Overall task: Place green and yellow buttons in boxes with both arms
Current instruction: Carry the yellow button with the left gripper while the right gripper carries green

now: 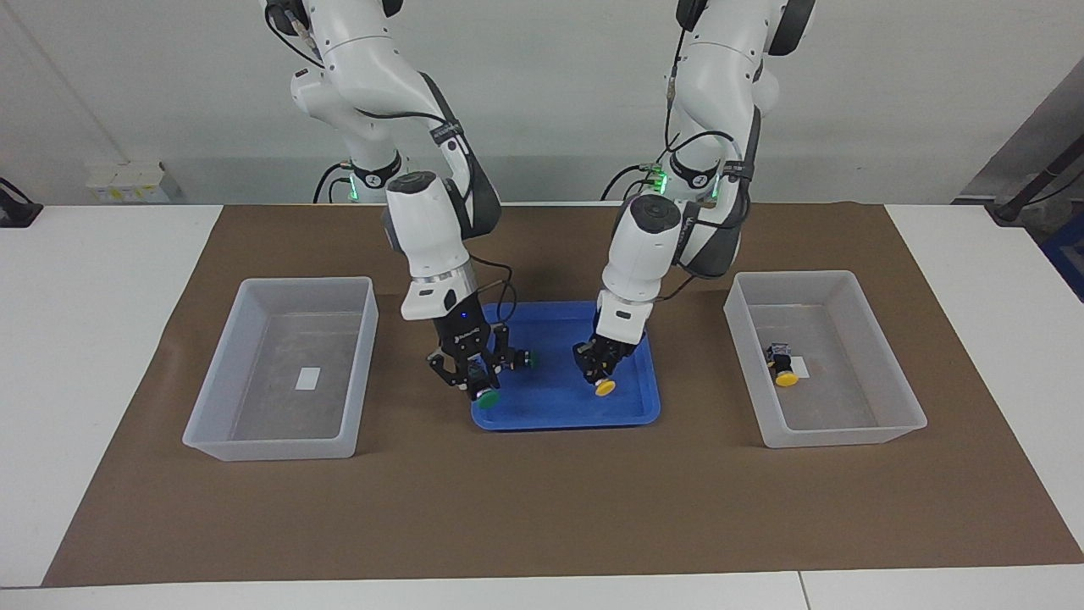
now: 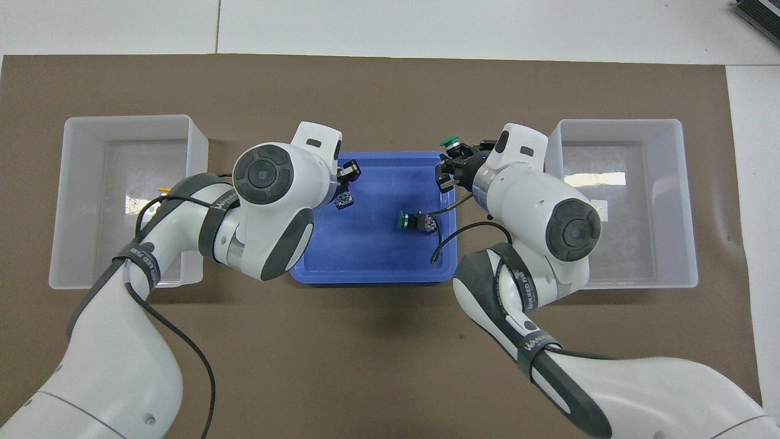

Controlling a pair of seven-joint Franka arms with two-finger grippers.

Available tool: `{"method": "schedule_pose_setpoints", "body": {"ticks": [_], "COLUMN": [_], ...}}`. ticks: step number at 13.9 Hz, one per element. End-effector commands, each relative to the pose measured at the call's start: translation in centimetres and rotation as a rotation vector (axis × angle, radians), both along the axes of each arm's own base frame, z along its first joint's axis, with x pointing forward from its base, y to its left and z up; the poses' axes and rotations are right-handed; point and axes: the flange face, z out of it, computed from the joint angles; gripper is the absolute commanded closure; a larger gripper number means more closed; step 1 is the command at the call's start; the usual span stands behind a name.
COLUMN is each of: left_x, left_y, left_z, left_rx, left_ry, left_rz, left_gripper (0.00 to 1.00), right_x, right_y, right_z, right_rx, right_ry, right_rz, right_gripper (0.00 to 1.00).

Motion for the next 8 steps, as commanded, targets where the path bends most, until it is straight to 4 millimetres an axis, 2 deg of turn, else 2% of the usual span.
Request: {"method": "schedule_pose_setpoints", "body": {"ticks": [1, 3, 4, 8], "left_x": [1.8, 3.0, 3.5, 4.5], "left_y": [3.1, 5.8, 7.2, 13.9], "left_z": [3.9, 5.8, 6.2, 8.0], "left_rx": [0.037, 0.057, 0.071, 0.118], "left_ry": [0.009, 0.034, 0.055, 0.116], "left_rz": [-0.032, -0.064, -0.088, -0.225], "left_gripper": [1.00, 1.00, 1.00, 1.00], "right_x": [-1.1, -1.4, -1.4, -1.5], "right_y": [-4.0, -6.4, -7.8, -13.5], "right_z": [1.7, 3.9, 4.3, 3.6], "right_rx": [0.036, 0.063, 0.077, 0.102], "right_ry": [0.008, 0.004, 0.028, 0.089], "right_rz": [-0.096, -0.166, -0.218, -0.375], "right_gripper": [1.00, 1.00, 1.00, 1.00]}}
